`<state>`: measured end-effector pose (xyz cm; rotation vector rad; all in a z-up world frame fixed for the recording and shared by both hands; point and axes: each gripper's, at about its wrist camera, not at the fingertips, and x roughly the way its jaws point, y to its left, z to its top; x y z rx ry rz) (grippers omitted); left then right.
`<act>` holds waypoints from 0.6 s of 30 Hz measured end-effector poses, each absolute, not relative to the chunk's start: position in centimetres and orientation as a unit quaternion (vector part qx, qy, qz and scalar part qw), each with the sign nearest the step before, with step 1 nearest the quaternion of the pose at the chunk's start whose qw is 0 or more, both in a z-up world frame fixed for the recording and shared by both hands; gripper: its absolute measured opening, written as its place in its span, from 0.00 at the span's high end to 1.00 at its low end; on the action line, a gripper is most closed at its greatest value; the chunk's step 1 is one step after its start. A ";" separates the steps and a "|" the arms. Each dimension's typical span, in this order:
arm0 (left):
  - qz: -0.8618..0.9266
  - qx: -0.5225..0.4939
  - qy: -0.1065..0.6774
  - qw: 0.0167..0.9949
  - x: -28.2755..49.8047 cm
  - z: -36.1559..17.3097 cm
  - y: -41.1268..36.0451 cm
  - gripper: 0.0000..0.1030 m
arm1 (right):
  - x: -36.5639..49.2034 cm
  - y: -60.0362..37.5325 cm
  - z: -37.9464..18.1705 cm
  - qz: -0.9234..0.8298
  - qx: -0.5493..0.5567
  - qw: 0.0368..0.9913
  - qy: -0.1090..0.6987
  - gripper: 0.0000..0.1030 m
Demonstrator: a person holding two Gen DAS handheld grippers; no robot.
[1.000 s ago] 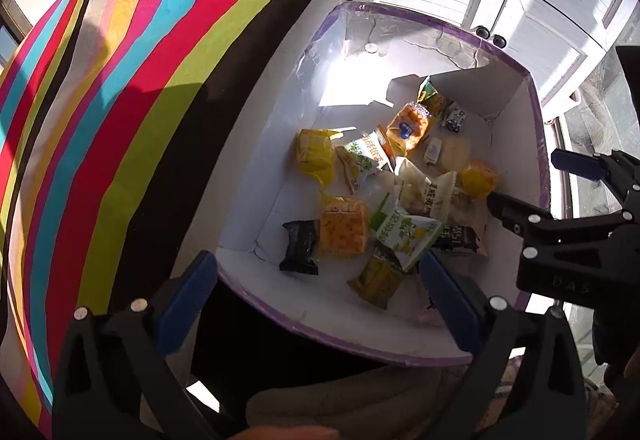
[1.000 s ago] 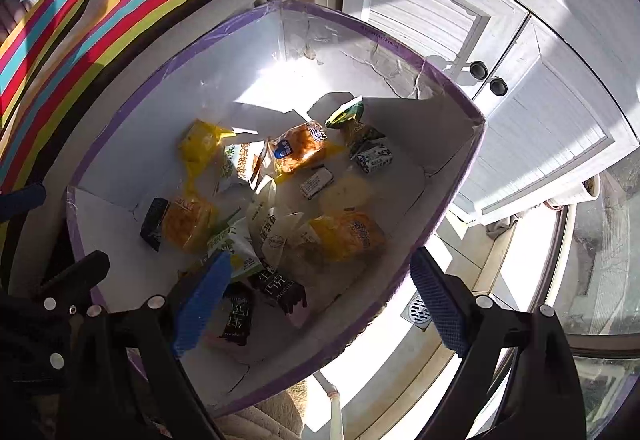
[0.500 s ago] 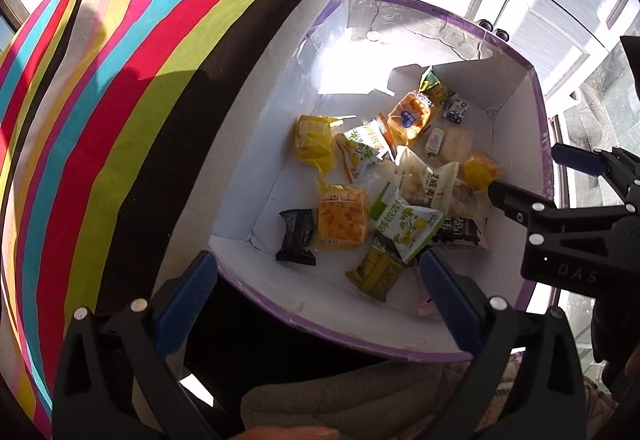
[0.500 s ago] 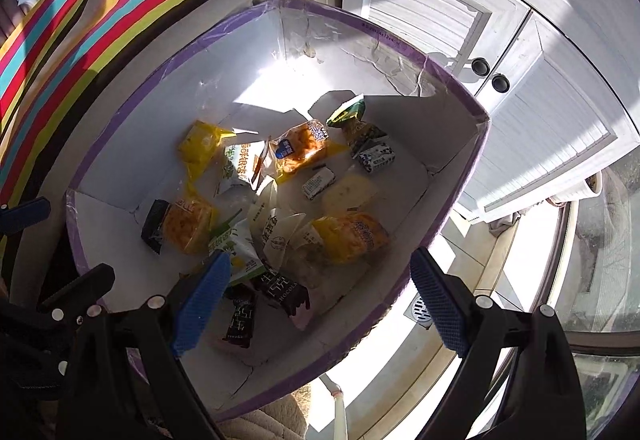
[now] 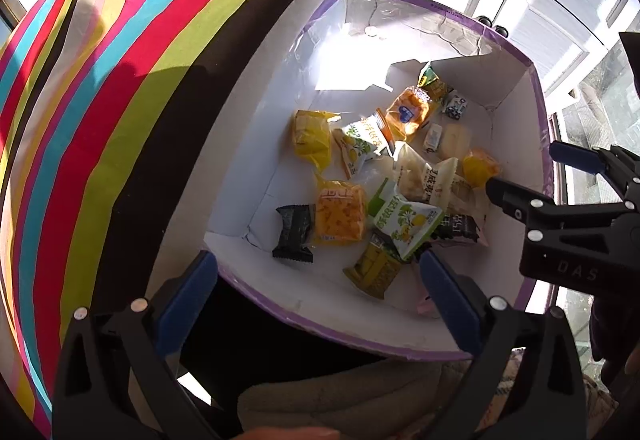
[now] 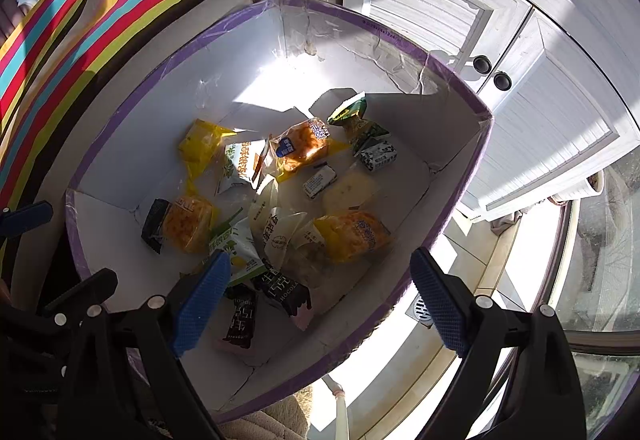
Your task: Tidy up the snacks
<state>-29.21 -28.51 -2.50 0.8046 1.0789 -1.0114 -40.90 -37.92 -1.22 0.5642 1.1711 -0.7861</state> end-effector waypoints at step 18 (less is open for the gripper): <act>-0.450 0.358 0.479 0.663 -29.1 -2.6 -28.5 0.02 | -40.5 -37.7 -1.7 -0.350 0.262 0.723 0.534 0.14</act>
